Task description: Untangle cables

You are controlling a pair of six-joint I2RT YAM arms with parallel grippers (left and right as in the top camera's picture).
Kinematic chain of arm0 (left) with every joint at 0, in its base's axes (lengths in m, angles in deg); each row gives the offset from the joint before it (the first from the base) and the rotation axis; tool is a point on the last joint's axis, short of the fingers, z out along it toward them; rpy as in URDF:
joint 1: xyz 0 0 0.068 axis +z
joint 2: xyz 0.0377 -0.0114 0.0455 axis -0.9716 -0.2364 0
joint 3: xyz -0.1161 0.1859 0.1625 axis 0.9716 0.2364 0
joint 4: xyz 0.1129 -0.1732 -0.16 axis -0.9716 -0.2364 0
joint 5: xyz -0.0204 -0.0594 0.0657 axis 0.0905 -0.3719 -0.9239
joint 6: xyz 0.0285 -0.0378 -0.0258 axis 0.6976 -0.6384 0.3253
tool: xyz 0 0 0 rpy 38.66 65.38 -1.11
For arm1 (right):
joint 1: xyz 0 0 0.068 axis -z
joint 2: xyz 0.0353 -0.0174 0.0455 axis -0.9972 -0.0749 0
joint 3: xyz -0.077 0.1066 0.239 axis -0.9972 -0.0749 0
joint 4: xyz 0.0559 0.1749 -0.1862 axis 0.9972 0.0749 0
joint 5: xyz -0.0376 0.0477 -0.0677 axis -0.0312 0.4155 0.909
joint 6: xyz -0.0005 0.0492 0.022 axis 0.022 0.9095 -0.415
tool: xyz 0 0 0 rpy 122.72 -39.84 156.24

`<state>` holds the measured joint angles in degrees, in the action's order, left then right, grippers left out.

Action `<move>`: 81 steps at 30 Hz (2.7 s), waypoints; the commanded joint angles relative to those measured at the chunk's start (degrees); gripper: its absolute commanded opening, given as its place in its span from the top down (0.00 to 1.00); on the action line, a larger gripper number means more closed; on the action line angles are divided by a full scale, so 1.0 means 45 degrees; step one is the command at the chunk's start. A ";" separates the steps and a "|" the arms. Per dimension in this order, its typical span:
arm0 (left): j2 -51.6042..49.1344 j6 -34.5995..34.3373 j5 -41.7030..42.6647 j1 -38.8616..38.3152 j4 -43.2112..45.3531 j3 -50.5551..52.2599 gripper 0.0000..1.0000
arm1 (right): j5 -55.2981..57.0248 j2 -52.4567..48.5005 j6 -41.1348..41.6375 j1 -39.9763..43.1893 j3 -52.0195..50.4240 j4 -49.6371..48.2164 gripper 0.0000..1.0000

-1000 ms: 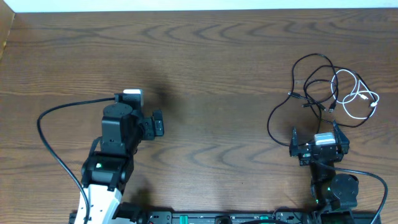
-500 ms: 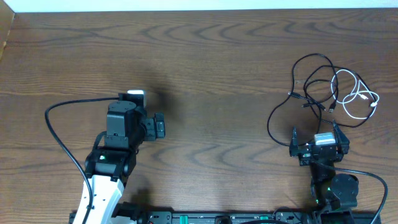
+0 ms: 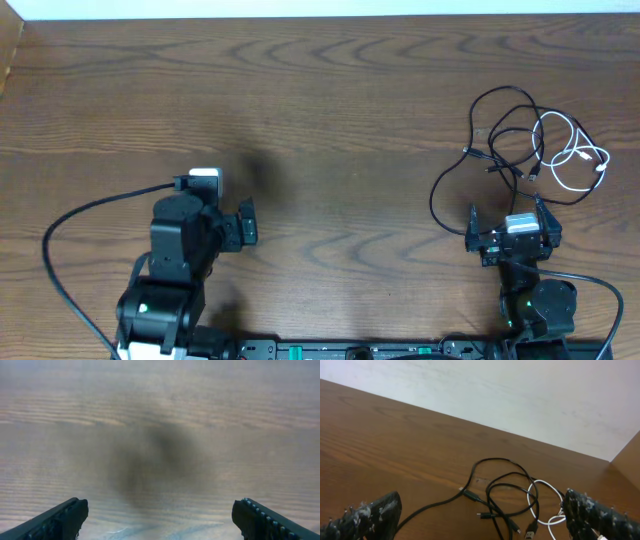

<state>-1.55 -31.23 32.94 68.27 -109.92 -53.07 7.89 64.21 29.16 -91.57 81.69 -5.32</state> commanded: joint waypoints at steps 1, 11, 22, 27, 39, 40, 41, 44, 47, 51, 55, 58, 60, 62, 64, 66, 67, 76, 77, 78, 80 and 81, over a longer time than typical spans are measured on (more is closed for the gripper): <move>0.0243 0.0024 -0.0078 -0.0029 -0.0053 0.0044 0.02 | -0.0068 0.0097 -0.0107 -0.0078 -0.0019 0.0058 0.01; 0.1603 0.0024 -0.0078 -0.0029 -0.0049 0.2074 0.02 | -0.0068 0.0097 -0.0107 -0.0078 -0.0019 0.0058 0.01; 0.5066 0.0029 -0.0078 -0.0029 -0.0049 0.4172 0.02 | -0.0068 0.0097 -0.0107 -0.0073 -0.0019 0.0058 0.01; 0.5445 0.0029 -0.0078 -0.0029 -0.0053 0.4590 0.02 | -0.0068 0.0097 -0.0107 -0.0073 -0.0019 0.0058 0.01; 0.6212 0.0024 -0.0078 -0.0024 0.2317 0.4998 0.02 | -0.0068 0.0097 -0.0107 -0.0073 -0.0019 0.0058 0.01; 0.6397 0.0029 -0.0078 -0.0024 0.3041 0.5110 0.02 | -0.0068 0.0097 -0.0107 -0.0073 -0.0019 0.0058 0.01; 0.6630 0.0024 -0.0078 -0.0024 0.3988 0.5289 0.02 | -0.0068 0.0097 -0.0107 -0.0073 -0.0019 0.0053 0.01; 0.7499 0.0024 -0.0078 -0.0024 0.7325 0.6081 0.02 | -0.0068 0.0097 -0.0107 -0.0073 -0.0019 0.0058 0.01; 0.8412 0.0024 -0.0078 -0.0024 0.9034 0.6751 0.02 | -0.0068 0.0097 -0.0107 -0.0073 -0.0019 0.0058 0.01; 0.8772 0.0029 -0.0078 -0.0005 0.9646 0.7320 0.02 | -0.0068 0.0097 -0.0107 -0.0019 -0.0019 0.0058 0.01; 0.8772 0.0029 -0.0078 -0.0005 0.9360 0.7907 0.02 | -0.0068 0.0097 -0.0107 -0.0015 -0.0019 0.0053 0.01; 0.8772 0.0029 -0.0073 -0.0005 0.9272 0.8393 0.02 | -0.0068 0.0097 -0.0107 -0.0015 -0.0019 0.0053 0.01; 0.8772 0.0029 -0.0078 -0.0005 0.8762 0.8374 0.02 | -0.0068 0.0097 -0.0107 -0.0015 -0.0019 0.0058 0.01; 0.8772 0.0029 -0.0078 -0.0005 0.8772 0.8374 0.02 | -0.0068 0.0097 -0.0107 -0.0015 -0.0019 0.0058 0.01; 0.8772 0.0029 -0.0078 0.0000 0.8548 0.8374 0.02 | -0.0068 0.0097 -0.0107 -0.0015 -0.0019 0.0053 0.01; 0.8772 0.0029 -0.0078 0.0000 0.7927 0.8374 0.02 | -0.0068 0.0097 -0.0107 -0.0015 -0.0019 0.0058 0.01; 0.8772 0.0029 -0.0078 0.0000 0.7611 0.8374 0.02 | -0.0068 0.0097 -0.0107 -0.0015 -0.0019 0.0053 0.01; 0.8772 0.0029 -0.0078 0.0267 0.6717 0.8374 0.02 | -0.0068 0.0102 -0.0107 -0.0019 -0.0019 0.0058 0.01; 0.8772 0.0029 -0.0078 0.0345 0.6717 0.8374 0.02 | -0.0068 0.0097 -0.0107 -0.0019 -0.0019 0.0058 0.01; 0.8772 0.0029 -0.0083 0.0398 0.6717 0.8374 0.02 | -0.0068 0.0102 -0.0107 -0.0019 -0.0019 0.0053 0.01; 0.8772 0.0029 -0.0078 0.0685 0.6717 0.8374 0.02 | -0.0068 0.0102 -0.0107 -0.0019 -0.0019 0.0053 0.01; 0.8772 0.0029 -0.0078 0.0894 0.6717 0.8374 0.02 | -0.0068 0.0102 -0.0107 -0.0019 -0.0019 0.0053 0.01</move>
<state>37.40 -31.23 33.38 70.32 -76.92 -16.03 7.67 64.24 29.16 -91.57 81.69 -5.30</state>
